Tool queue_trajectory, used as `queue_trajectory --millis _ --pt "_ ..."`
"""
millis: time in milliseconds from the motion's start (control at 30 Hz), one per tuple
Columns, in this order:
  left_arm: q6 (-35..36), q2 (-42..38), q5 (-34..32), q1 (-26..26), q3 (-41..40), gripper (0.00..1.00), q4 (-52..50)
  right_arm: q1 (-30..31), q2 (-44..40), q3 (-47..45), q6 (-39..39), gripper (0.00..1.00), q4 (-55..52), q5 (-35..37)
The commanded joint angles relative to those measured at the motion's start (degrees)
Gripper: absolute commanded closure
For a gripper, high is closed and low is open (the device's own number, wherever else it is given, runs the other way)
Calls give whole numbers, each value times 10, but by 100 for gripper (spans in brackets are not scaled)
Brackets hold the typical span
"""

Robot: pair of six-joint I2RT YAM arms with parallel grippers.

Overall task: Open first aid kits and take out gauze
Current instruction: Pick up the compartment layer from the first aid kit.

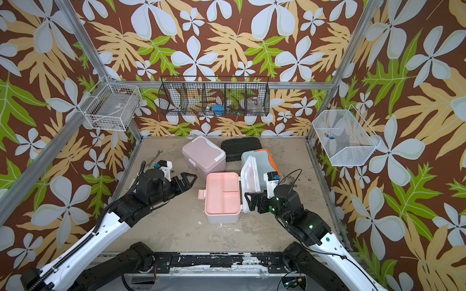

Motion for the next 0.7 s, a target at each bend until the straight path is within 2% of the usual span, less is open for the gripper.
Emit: queue_trajectory --millis 0,200,367,667 --pt "20 5 -13 -15 11 2 1 1 -7 4 1 0 16 29" --pt "47 34 -6 -71 32 4 -7 1 -17 -2 -7 0 25 35" --pt "62 69 -32 -128 53 4 -34 1 -26 -10 -12 0 30 38" --pt "91 126 -29 -170 87 8 -86 1 -29 -25 -14 0 42 48"
